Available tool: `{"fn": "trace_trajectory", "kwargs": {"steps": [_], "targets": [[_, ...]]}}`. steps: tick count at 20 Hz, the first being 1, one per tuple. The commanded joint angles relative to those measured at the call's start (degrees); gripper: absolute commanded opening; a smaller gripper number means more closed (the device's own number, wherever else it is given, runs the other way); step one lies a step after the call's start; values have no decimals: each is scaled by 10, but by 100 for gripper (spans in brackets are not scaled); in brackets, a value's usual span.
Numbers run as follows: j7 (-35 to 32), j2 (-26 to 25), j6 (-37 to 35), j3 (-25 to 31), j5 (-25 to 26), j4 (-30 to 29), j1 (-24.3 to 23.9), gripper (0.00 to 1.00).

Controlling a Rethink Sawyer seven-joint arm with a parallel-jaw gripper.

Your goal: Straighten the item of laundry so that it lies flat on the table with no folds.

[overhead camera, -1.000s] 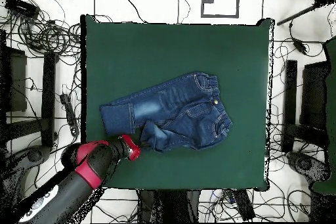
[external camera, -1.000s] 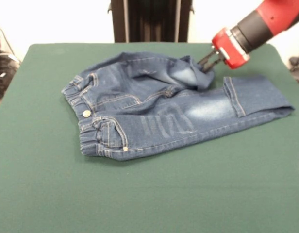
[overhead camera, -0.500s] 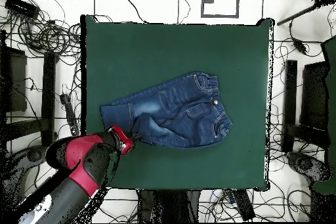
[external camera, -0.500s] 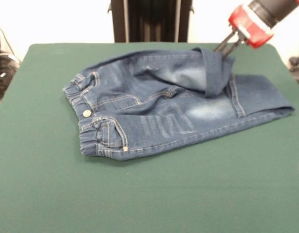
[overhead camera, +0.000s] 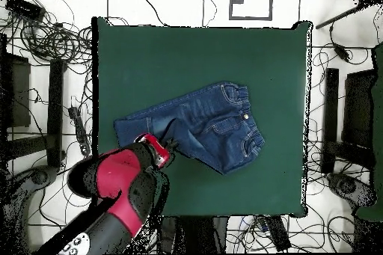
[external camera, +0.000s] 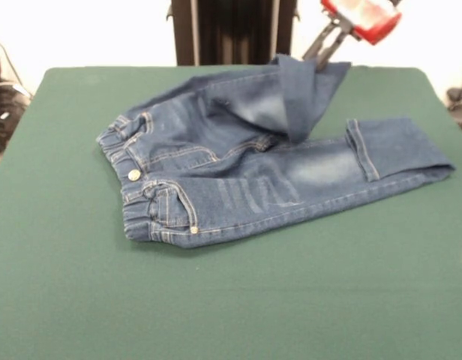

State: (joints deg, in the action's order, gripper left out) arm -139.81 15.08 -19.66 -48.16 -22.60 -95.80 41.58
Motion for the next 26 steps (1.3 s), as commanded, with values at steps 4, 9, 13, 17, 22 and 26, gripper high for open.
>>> {"fn": "trace_trajectory", "kwargs": {"steps": [4,9,13,17,22,26], "targets": [[20,102,183,278,114,-138,-188,0],[73,154,275,443,323,-227,-471,0],[114,193,239,463,484,-212,-604,0],[178,216,162,564,597,-173,-755,0],[170,239,119,637,656,-179,-818,0],[128,256,110,643,669,-197,-809,0]]}}
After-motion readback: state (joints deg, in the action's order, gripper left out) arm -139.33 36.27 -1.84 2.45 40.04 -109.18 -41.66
